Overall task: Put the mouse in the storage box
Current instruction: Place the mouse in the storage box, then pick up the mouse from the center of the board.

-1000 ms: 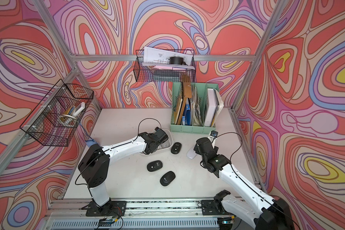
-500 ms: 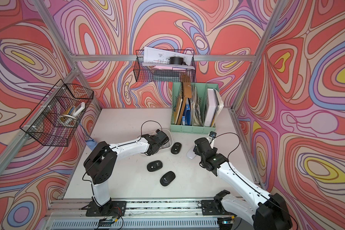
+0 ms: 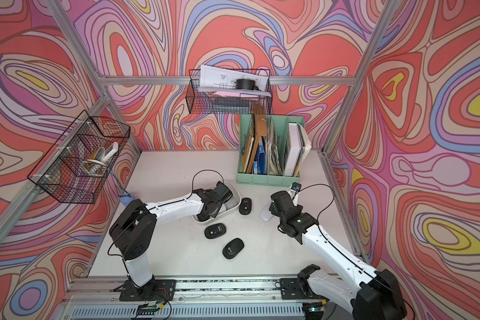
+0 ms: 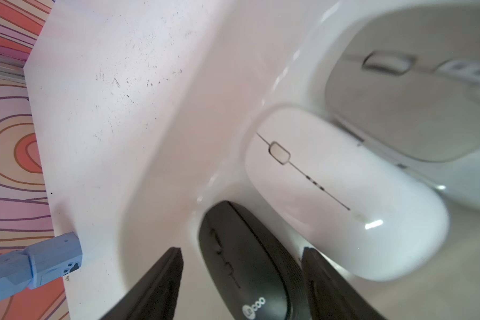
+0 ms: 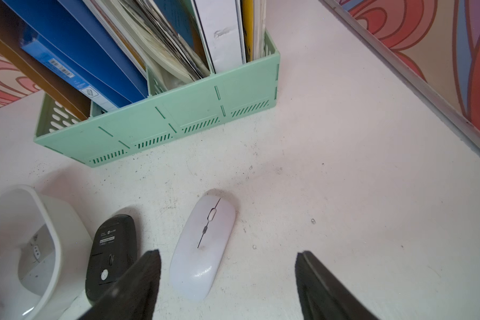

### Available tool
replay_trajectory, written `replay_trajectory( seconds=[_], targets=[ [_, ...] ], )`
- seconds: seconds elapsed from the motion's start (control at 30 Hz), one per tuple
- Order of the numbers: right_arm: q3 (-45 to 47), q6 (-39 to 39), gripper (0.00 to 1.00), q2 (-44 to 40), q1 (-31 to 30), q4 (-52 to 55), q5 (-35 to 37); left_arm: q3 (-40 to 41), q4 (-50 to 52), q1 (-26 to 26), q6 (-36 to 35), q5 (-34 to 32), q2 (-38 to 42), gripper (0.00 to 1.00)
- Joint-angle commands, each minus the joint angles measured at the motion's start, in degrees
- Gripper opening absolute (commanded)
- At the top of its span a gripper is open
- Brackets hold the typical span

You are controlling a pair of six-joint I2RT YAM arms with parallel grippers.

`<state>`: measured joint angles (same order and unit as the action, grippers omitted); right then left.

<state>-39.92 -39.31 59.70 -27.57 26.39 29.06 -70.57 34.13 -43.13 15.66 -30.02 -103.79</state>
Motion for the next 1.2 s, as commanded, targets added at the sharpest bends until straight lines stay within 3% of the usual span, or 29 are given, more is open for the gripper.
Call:
replay_trajectory(
  seconds=[0.0,0.27,0.43,0.53,0.67,0.77,1.17],
  targets=[
    [-1.77,0.71,0.78,0.59,-0.32,0.18,-1.20,0.69,-0.56,0.00,2.28,2.90,4.43,0.82],
    [-4.52,2.52,0.78,7.43,-0.33,-1.38,-7.68,5.58,-1.63,0.83,8.68,5.47,17.21,0.92],
    [-6.84,2.59,0.80,13.70,-0.34,-3.60,-13.42,14.97,-5.54,3.01,13.55,6.36,29.27,0.96],
    [-9.03,2.31,0.81,18.75,-0.28,-5.01,-18.26,20.74,-5.94,6.82,16.86,7.94,35.94,0.97],
    [-11.72,1.50,0.81,25.70,0.39,-7.85,-24.93,28.89,-9.48,11.48,18.55,12.95,45.83,0.99],
    [-13.82,1.17,0.80,29.75,0.57,-9.29,-28.48,32.60,-10.38,12.01,19.33,13.23,50.83,0.99],
    [-19.44,-0.38,0.71,39.42,1.37,-8.55,-35.56,37.15,-13.73,12.15,17.30,12.76,56.86,0.99]
  ],
)
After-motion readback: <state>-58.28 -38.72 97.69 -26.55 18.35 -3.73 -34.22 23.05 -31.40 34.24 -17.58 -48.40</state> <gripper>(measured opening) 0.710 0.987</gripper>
